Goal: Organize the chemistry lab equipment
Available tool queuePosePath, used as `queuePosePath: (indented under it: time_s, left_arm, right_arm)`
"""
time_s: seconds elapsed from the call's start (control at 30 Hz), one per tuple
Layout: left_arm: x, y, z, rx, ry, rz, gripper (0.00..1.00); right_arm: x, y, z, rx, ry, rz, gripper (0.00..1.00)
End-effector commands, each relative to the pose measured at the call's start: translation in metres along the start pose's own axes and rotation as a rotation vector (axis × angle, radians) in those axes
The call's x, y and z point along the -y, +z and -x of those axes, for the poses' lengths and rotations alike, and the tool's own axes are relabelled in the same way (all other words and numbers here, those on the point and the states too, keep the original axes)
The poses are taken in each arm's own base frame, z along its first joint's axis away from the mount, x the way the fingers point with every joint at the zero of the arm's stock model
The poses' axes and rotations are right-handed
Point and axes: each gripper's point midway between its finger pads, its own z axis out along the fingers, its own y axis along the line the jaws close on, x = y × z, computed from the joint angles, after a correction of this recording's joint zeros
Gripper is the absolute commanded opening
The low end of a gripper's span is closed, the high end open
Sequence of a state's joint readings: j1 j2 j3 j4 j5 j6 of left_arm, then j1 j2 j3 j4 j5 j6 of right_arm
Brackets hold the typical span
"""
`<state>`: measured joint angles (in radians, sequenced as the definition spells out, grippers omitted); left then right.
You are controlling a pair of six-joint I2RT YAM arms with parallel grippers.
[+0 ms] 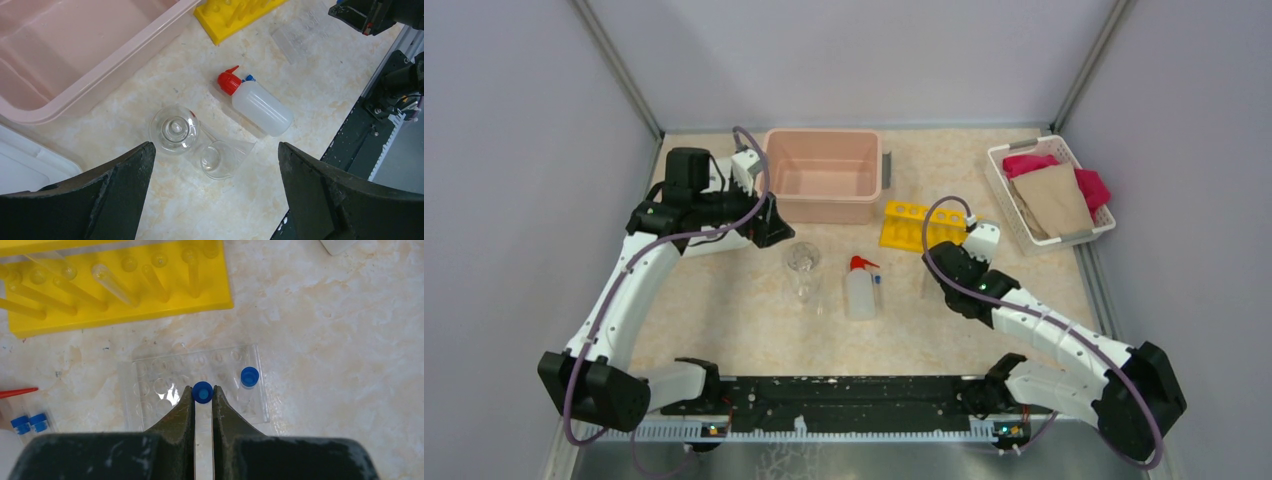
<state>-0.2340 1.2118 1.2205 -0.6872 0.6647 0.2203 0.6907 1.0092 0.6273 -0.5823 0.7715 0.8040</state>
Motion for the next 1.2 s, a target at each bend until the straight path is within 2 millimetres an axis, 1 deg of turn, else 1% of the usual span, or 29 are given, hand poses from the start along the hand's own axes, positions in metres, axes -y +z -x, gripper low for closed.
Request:
queuePosePath:
  time_s: [0.0,0.07,0.17,0.43,0.5,0.6,0.7,0.77,0.9,0.97,1.07,1.1,1.17]
  left_arm:
    - [0.003,-0.005,0.013,0.039,0.027,0.006,0.99]
    - [0.003,-0.005,0.013,0.04,0.029,0.006,0.99]
    - [0.003,-0.006,0.014,0.041,0.03,0.007,0.99]
    - [0.001,-0.004,0.016,0.042,0.033,0.01,0.99]
    - [0.0,-0.004,0.016,0.04,0.032,0.011,0.99]
    - [0.0,-0.004,0.017,0.041,0.033,0.015,0.99]
    - [-0.001,-0.005,0.017,0.042,0.033,0.017,0.99]
    - [-0.001,-0.005,0.017,0.041,0.033,0.018,0.99]
    - [-0.002,-0.007,0.02,0.043,0.031,0.031,0.99]
    - [-0.005,-0.009,0.024,0.05,0.017,0.055,0.99]
    - [-0.005,-0.01,0.027,0.057,0.019,0.063,0.99]
    - [-0.005,-0.01,0.027,0.057,0.016,0.063,0.99]
    - [-0.006,-0.009,0.026,0.052,0.008,0.065,0.99]
  right_arm:
    - [0.001,0.001,0.009,0.034,0.014,-0.003,0.0]
    - [0.0,0.002,0.01,0.037,0.012,-0.001,0.0]
    - [0.001,0.003,0.005,0.029,0.003,-0.004,0.0]
    - [-0.005,0.006,-0.013,-0.025,-0.017,0.048,0.0]
    - [-0.007,0.006,-0.016,-0.036,-0.022,0.058,0.06]
    - [-0.01,0.004,-0.015,-0.041,-0.02,0.077,0.15]
    - [-0.018,-0.002,-0.007,-0.036,-0.012,0.12,0.27]
    - [-0.024,-0.008,0.003,-0.03,-0.004,0.143,0.33]
    - [-0.034,-0.024,0.032,-0.014,0.009,0.169,0.4]
    - [-0.042,-0.032,0.046,-0.004,0.017,0.195,0.42]
    - [-0.064,-0.044,0.06,0.002,0.03,0.277,0.42]
    - [-0.075,-0.047,0.061,-0.008,0.03,0.324,0.41]
    - [-0.102,-0.049,0.052,-0.067,0.016,0.423,0.37]
